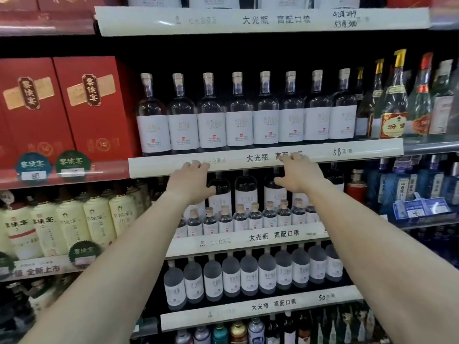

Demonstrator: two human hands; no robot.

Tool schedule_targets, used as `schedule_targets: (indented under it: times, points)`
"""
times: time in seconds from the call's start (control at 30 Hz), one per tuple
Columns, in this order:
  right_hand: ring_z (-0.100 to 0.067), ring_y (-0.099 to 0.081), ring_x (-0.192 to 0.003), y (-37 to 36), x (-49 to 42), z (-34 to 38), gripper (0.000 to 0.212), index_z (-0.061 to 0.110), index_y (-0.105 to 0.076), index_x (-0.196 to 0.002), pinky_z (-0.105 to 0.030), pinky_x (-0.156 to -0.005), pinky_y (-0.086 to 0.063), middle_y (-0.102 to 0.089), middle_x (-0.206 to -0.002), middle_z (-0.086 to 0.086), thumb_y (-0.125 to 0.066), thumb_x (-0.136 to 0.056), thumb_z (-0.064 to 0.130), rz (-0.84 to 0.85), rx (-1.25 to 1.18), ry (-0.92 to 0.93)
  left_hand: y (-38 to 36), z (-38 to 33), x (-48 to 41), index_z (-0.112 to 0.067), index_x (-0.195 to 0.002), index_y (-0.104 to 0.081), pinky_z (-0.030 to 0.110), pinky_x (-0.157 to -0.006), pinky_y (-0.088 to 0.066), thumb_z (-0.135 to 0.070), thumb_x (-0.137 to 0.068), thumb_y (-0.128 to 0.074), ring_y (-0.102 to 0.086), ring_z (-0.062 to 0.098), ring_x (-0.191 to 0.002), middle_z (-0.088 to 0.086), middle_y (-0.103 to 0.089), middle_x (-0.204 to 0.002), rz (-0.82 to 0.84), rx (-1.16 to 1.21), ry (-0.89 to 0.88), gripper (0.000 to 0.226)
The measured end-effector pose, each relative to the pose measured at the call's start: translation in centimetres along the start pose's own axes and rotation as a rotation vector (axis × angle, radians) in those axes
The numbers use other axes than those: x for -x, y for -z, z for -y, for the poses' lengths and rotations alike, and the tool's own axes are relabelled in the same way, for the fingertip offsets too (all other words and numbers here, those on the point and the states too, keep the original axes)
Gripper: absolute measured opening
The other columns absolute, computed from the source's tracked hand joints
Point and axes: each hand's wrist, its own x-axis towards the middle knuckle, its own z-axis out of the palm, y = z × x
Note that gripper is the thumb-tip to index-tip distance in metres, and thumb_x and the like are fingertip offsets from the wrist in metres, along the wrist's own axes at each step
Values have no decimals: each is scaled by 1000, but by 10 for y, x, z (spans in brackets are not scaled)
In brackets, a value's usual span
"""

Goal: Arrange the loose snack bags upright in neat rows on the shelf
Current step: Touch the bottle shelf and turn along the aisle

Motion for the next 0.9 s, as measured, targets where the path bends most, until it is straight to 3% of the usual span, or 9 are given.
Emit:
schedule_targets:
  times: [0.27,0.7,0.9]
  points:
    - [-36,-40,-129,12,37,-123,70,16,-40,-143,-50,-97,-41,-41,-143,-14,-59,-86,52,7,105,-208,-26,-142,-62,-19,-143,-37,47,-91,-48,-52,-85,-53,-42,29,-126,7,-45,-140,18,112,-226,69]
    - [-38,-42,-128,-4,122,-292,70,19,-37,-145,-51,-94,-43,-41,-142,-15,-54,-89,57,123,228,-569,-100,-358,-107,-24,-143,-37,41,-79,-45,-55,-80,-53,-42,27,-124,4,-44,-139,171,340,-534,72]
    - [-36,-44,-126,-19,168,-354,73,21,-38,-143,-50,-95,-45,-43,-139,-12,-58,-85,60,214,274,-765,-145,-445,-112,-24,-143,-37,46,-87,-46,-58,-80,-55,-45,29,-124,4,-45,-138,225,375,-704,74]
